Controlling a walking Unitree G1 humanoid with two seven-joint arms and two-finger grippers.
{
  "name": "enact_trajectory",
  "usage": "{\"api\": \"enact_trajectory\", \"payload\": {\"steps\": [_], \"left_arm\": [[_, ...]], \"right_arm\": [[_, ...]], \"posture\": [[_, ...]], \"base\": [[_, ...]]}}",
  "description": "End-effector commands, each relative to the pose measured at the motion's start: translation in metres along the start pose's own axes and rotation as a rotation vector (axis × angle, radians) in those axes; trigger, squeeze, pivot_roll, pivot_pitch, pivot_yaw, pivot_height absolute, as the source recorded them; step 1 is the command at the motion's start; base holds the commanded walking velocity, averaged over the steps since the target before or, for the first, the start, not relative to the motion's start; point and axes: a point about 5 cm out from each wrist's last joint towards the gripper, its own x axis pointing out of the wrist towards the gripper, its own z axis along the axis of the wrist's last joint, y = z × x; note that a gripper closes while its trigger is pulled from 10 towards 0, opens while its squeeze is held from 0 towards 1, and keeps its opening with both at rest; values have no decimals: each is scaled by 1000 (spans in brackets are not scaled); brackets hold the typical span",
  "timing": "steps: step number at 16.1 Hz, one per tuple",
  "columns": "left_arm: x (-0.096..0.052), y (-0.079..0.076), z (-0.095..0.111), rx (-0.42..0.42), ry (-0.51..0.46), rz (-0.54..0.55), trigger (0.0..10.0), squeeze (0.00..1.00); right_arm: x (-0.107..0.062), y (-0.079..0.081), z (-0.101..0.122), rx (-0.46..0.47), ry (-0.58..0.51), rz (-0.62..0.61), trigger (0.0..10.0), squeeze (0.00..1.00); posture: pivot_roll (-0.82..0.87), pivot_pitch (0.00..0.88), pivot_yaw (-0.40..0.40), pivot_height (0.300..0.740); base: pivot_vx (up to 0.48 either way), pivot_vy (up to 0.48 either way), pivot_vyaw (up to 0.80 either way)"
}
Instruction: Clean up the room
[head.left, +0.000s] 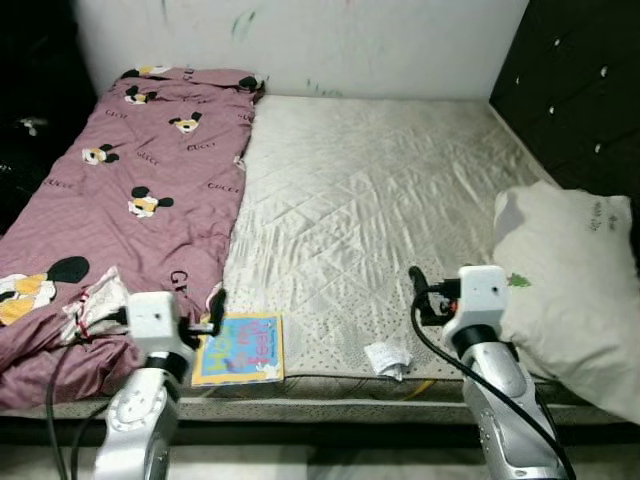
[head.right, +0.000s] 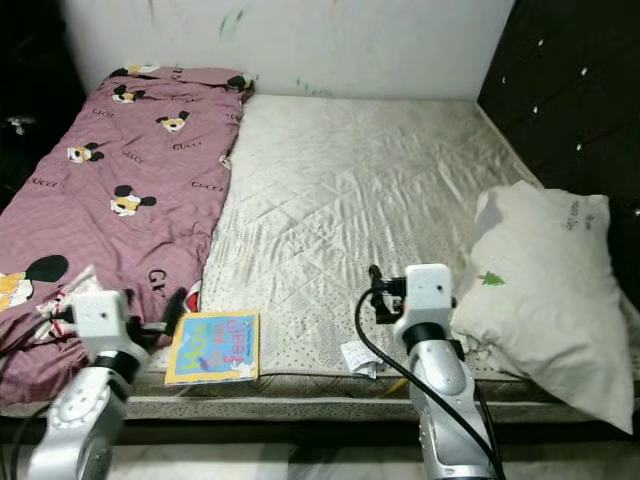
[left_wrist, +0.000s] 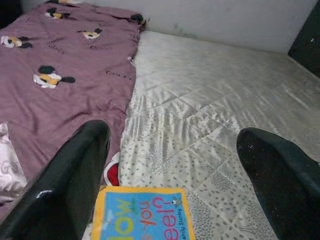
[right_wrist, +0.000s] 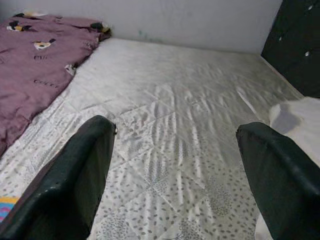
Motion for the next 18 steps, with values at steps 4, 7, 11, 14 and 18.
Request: {"api": "enact_trajectory", "payload": {"steps": [4,7,11,14,18], "left_arm": [[0,2,-2,31,12,-11,10000,0],[5,-1,0,44,9,-42,10000,0],[11,-6,3,46,-18,-82,10000,0],[12,-5,3,52,-22,-71,10000,0],[12,-3,3,56,-34,-58,10000,0]], "right_arm": [[0,-2,-1,16,-2,-39,10000,0],[1,-3,-2,32,-8,-67,10000,0],[4,-4,0,22,-20,-71,10000,0],[6,-2,0,17,-27,-52,10000,0],[9,2,0,14,-25,-20,10000,0]], "posture": [[-23,14,20,740],[-33,5,48,740],[-38,0,44,740],[-28,0,29,740],[-22,0,19,740]], "base": [[0,0,-102],[0,0,-800],[146,0,-114],[167,0,0],[0,0,0]]}}
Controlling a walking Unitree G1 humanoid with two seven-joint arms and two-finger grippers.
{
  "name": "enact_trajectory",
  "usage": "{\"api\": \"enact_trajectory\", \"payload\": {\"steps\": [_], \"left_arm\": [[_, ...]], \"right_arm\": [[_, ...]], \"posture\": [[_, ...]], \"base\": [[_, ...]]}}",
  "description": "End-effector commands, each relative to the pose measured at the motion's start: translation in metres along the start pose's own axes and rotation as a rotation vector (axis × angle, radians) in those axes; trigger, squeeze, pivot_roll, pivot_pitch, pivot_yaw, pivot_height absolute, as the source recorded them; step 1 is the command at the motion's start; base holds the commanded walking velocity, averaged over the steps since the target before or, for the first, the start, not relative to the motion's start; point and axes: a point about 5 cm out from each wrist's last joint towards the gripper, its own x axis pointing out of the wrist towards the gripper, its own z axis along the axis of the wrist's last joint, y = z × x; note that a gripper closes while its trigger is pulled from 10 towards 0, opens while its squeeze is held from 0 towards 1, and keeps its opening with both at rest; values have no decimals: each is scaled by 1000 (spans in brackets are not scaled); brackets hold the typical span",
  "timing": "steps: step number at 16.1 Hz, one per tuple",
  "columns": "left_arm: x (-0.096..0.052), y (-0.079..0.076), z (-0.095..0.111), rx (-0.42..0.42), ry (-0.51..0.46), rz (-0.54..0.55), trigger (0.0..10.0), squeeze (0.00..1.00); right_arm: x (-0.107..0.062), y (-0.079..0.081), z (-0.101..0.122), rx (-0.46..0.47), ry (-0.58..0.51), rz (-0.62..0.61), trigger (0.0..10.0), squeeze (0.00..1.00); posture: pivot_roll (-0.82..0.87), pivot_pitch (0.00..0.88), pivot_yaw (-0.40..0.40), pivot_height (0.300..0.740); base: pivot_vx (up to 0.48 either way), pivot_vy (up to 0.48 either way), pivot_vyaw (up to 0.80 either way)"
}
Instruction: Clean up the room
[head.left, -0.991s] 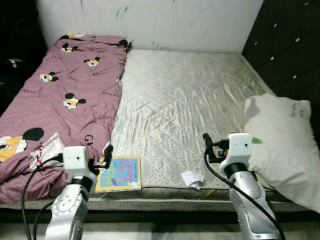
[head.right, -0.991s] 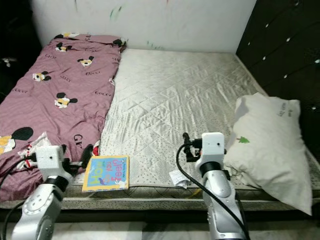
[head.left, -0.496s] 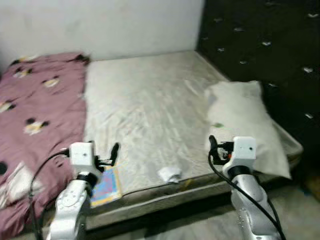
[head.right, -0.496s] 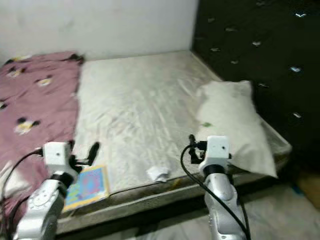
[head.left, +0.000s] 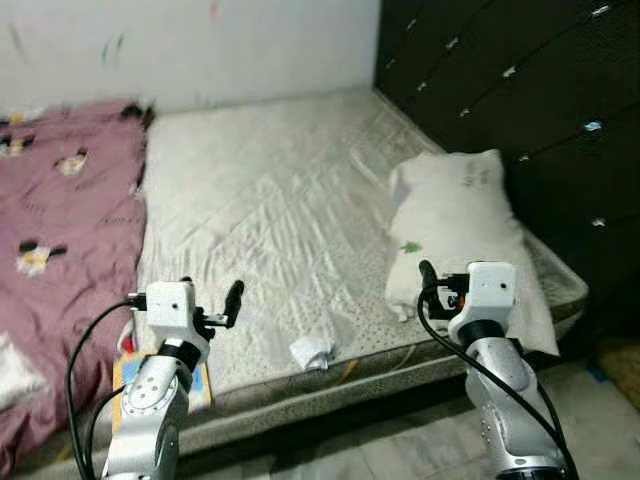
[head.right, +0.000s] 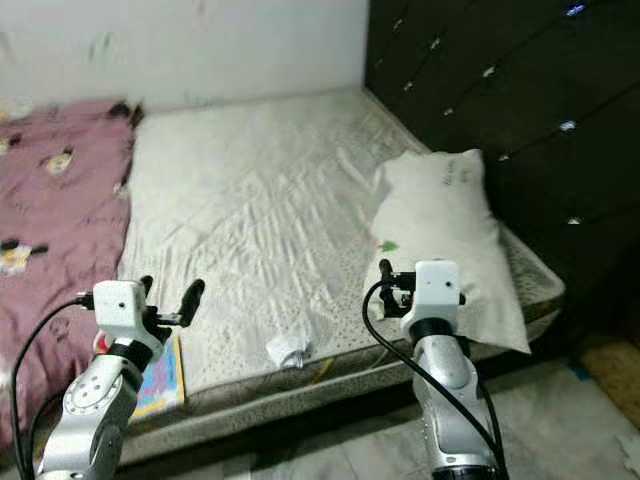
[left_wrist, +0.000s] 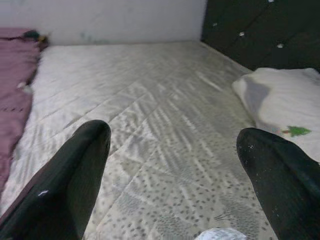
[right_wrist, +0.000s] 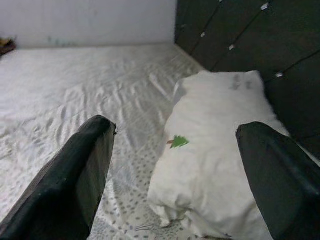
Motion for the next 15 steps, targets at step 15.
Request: {"api": "enact_trajectory", "payload": {"steps": [15], "left_arm": [[-1,7,-2,11,5,71,10000,0]], "right_arm": [[3,9,5,-42,-25,83,10000,0]], "posture": [[-27,0,-10,740]], "base": [[0,0,53]]}}
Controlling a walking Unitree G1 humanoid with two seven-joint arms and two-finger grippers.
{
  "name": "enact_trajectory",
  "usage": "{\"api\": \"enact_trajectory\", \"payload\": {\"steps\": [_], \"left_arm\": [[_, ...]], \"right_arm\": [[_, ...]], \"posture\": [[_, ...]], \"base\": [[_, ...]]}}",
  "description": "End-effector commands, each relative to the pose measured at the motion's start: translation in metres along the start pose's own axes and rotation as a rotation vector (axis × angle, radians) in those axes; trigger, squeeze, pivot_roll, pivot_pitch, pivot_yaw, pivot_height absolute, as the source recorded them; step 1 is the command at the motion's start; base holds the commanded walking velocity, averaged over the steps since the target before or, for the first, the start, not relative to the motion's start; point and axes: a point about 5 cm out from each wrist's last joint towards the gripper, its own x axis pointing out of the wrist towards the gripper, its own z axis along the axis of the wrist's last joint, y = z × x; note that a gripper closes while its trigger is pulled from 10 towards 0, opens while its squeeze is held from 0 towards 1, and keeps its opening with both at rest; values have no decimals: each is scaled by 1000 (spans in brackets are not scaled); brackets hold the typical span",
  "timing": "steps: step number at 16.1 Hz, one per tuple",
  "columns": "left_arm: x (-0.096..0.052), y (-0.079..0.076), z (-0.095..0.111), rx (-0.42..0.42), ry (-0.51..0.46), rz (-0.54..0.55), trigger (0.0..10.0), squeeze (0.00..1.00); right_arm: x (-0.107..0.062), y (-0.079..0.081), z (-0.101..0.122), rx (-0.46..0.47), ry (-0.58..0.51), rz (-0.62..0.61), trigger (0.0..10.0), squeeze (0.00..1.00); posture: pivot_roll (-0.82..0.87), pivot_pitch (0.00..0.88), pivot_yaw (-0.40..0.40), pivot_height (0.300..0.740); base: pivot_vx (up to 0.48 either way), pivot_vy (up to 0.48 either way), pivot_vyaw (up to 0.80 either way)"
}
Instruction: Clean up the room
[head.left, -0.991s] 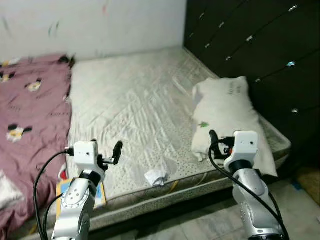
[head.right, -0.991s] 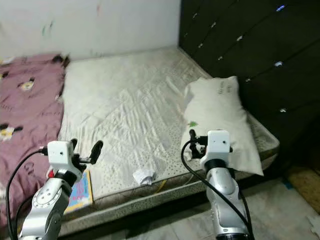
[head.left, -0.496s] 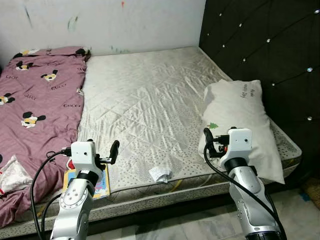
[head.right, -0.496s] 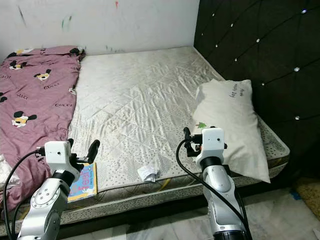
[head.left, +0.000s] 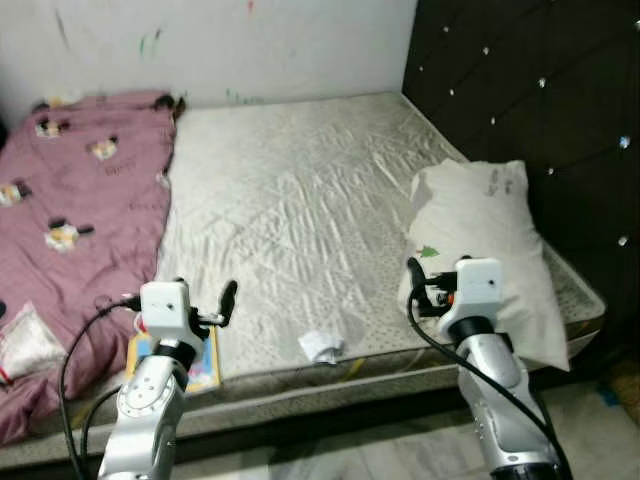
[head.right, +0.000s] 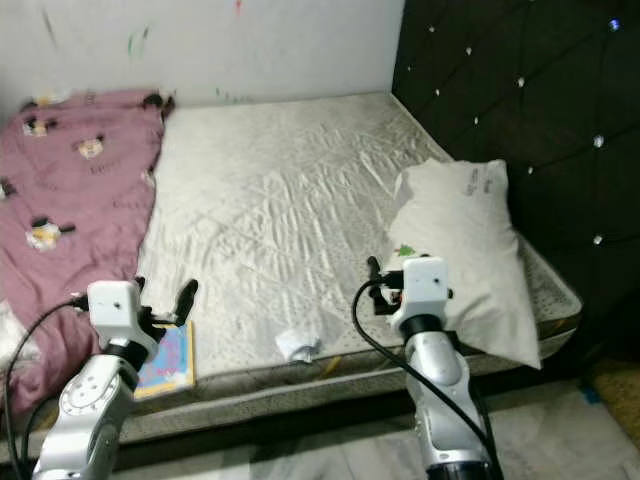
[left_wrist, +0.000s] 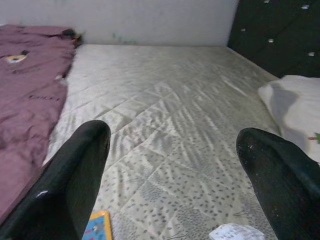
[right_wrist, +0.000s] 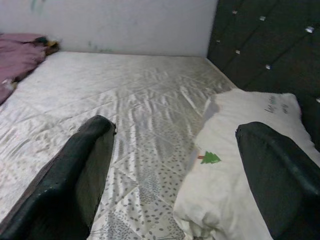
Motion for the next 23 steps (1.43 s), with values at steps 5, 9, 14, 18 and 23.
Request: {"api": "enact_trajectory", "payload": {"steps": [5,9,14,18,23], "left_arm": [[-5,10,7,38,-25,56,10000,0],[-9,11,4,69,-19,43,10000,0],[-6,11,5,51,-20,12,10000,0],[-7,7,5,37,-30,-17,10000,0],[-6,5,6,32,-34,-26,10000,0]], "right_arm": [[0,0,3,-8,-7,7,10000,0],[2,4,4,-13,-13,21,10000,0],[2,2,3,18,-14,3,10000,0],[1,2,4,19,-19,-2,10000,0],[2,1,5,18,-22,-1,10000,0]], "posture": [[-26,2,-7,740],[-14,0,-10,740],[-17,0,-2,740],[-18,0,-1,740],[-15,0,-5,740]], "base": [[0,0,0],[0,0,800],[0,0,480],[60,0,0],[282,0,0]]}}
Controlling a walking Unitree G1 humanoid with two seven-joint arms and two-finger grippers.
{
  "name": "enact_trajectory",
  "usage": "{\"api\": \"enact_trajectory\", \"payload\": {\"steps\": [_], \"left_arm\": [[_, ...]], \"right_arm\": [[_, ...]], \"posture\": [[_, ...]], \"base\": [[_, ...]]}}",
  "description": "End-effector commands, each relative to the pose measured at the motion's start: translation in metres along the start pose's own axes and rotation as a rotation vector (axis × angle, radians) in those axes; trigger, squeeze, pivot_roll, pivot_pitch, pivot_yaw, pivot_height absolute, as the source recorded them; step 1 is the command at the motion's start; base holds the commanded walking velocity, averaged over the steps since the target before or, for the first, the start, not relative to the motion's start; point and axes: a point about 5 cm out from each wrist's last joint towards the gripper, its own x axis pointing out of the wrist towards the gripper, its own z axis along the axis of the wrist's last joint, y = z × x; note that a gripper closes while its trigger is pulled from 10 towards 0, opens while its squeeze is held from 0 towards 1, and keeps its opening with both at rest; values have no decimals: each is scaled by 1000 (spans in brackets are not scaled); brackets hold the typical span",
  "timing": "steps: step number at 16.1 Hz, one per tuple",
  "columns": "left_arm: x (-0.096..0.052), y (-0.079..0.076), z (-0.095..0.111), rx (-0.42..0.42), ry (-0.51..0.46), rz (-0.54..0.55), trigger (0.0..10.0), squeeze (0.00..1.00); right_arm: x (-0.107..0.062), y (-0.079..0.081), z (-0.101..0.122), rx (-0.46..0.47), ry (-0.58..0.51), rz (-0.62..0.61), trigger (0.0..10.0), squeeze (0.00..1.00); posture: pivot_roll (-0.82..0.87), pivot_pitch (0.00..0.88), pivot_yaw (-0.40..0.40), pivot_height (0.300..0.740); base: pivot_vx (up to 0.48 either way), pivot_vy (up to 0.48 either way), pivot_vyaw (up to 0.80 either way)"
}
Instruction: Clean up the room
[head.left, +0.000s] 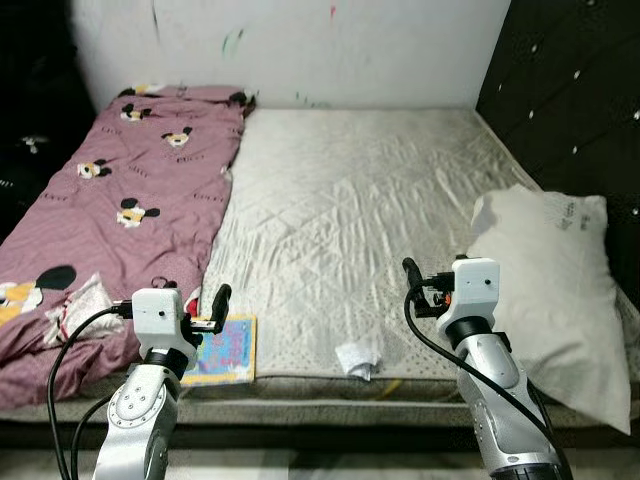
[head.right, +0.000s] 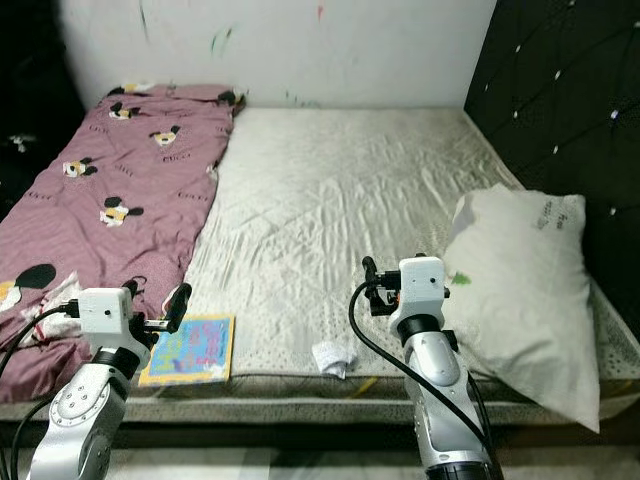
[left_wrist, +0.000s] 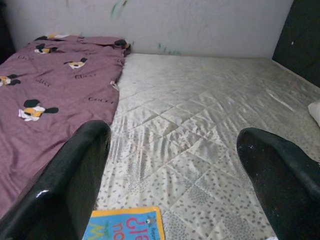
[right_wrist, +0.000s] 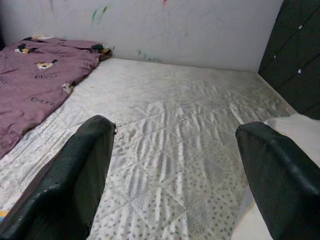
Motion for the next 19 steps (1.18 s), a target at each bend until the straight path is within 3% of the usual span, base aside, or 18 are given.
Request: {"api": "enact_trajectory", "payload": {"steps": [1,7,19], "left_arm": [[1,-1,3,3,-14,-8,10000,0],[2,-3,2,3,-8,-16,10000,0],[2,0,-1,-2,17,17,10000,0]], "right_arm": [[1,-2,3,8,-13,-8,10000,0],[3,-10,3,-37,-16,-36,10000,0],[3,-14,1,3,-8,-35,10000,0]], "posture": [[-16,0,-6,740],[-18,0,-6,740],[-13,0,-3,740]], "base": [[289,0,0],[288,0,0],[0,0,0]]}}
